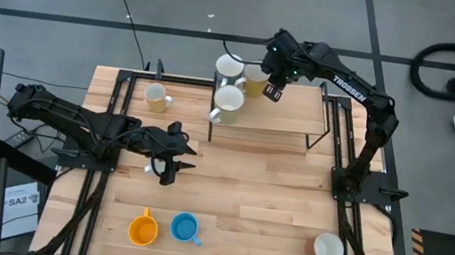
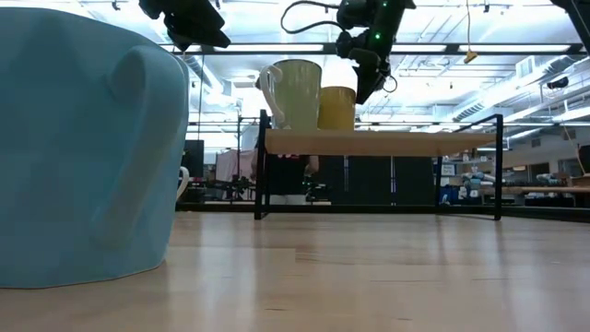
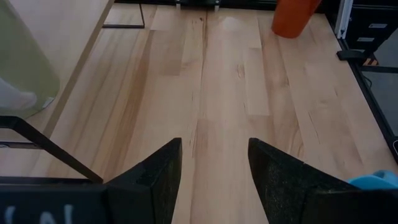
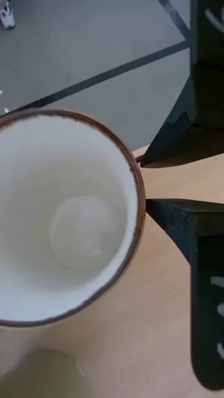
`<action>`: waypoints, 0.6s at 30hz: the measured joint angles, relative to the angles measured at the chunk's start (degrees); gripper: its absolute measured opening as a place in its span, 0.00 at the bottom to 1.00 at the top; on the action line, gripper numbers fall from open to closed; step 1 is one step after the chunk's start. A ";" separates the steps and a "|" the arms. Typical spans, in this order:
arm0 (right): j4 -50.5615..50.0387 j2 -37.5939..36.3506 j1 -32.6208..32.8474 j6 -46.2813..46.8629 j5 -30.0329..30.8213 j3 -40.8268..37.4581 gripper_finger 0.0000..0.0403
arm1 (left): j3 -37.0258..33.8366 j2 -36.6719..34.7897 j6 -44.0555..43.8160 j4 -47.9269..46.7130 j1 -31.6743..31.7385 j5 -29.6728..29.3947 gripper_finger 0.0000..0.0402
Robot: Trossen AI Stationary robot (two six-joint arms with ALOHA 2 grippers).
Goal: Place coffee mugs
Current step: Put the right yellow mug on the shelf, then put the orange mug on the shelf
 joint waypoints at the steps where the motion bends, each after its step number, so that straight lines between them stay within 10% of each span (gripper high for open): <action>1: -0.56 0.00 0.00 0.00 0.00 0.00 0.24 | 0.00 0.00 0.02 0.00 0.00 0.00 0.48; 18: -16.70 -2.25 2.13 4.11 -3.43 0.00 0.24 | 0.00 0.00 0.02 0.00 0.00 0.00 0.48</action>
